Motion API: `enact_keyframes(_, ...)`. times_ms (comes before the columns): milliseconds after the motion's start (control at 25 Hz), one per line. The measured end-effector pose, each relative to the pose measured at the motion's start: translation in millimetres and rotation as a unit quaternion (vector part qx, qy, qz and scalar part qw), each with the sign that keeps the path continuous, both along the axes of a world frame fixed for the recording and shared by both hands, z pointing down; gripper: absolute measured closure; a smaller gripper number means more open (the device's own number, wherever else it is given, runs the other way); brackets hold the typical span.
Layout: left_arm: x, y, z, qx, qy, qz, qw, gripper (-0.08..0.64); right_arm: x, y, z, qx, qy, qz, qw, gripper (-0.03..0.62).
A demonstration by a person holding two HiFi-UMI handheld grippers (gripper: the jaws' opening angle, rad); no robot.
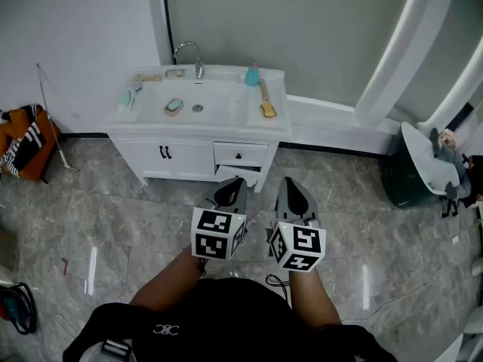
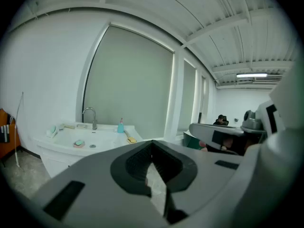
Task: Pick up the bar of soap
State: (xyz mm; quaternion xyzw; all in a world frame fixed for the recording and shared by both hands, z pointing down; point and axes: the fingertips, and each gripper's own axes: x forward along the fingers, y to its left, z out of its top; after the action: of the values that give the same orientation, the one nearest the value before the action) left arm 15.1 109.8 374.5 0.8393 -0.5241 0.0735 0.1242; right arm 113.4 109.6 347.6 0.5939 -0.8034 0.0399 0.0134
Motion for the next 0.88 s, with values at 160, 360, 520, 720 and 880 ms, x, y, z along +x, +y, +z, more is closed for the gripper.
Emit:
enact_keyframes(160, -12.3, 1.9, 0.2, 0.001, 0.004, -0.005, 1.0000, 0.552, -9.5, 1.1, 3.4, -0.005, -0.005, 0.000, 1.000, 0.586)
enact_keyframes(360, -23.4, 10.1, 2.7, -0.002, 0.007, -0.010, 0.9999, 0.552, -17.2, 9.1, 5.3, -0.010, -0.018, -0.002, 1.000, 0.586)
enact_keyframes(520, -28.4, 15.0, 5.5, -0.005, 0.008, -0.008, 0.9999, 0.552, -23.1, 15.6, 9.9, -0.017, -0.015, -0.001, 1.000, 0.586)
enact_keyframes(720, -26.8, 23.7, 7.6, -0.006, 0.009, -0.003, 0.9999, 0.552, -23.5, 26.2, 16.7, -0.026, -0.012, 0.002, 1.000, 0.586)
enact_keyframes(880, -23.0, 31.4, 10.6, -0.009, 0.008, 0.003, 0.9999, 0.552, -18.6, 31.8, 19.8, -0.032, -0.018, 0.010, 0.999, 0.585)
